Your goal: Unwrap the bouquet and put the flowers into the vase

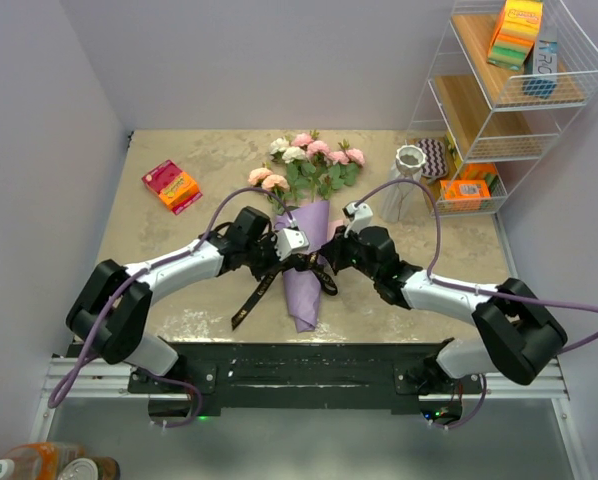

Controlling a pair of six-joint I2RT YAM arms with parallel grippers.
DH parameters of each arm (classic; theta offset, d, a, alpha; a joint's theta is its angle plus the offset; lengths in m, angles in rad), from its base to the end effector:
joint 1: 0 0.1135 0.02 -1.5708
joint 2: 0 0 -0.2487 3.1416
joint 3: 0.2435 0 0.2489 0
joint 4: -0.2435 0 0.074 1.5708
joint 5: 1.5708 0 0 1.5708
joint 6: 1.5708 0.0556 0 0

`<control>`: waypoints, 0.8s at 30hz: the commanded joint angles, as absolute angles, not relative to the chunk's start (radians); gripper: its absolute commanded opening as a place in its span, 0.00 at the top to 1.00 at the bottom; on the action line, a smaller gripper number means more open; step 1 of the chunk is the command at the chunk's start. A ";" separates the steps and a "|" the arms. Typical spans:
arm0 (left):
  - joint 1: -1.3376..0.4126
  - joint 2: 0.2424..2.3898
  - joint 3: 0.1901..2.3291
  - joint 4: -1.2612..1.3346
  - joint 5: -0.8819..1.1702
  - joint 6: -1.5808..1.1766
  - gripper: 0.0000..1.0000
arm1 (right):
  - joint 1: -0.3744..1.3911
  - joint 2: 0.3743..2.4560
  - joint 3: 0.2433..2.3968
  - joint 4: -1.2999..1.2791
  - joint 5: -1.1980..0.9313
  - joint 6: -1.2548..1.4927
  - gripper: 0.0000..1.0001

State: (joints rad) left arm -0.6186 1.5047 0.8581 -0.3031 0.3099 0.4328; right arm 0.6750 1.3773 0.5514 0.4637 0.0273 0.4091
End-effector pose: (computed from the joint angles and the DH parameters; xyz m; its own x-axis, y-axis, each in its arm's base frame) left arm 0.2398 -0.1915 0.1608 -0.3092 0.7104 -0.6323 0.9105 0.4131 0.0189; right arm 0.2361 0.1870 0.1747 -0.4944 0.1136 -0.8618 -0.4448 0.8187 0.3631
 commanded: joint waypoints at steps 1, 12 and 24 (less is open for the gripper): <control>-0.623 1.459 0.896 -0.333 0.324 0.422 1.00 | 0.680 1.332 0.558 0.431 -0.011 0.429 0.84; -0.621 1.422 0.864 -0.333 0.308 0.429 1.00 | 0.678 1.332 0.542 0.426 -0.115 0.618 0.45; -0.621 1.397 0.847 -0.337 0.304 0.440 1.00 | 0.676 1.344 0.483 0.489 -0.138 0.968 0.27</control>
State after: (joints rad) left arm -0.6186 1.4334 0.8524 -0.3332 0.3050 0.4309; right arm 0.6750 1.3350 0.4744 0.4290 -0.1257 0.8265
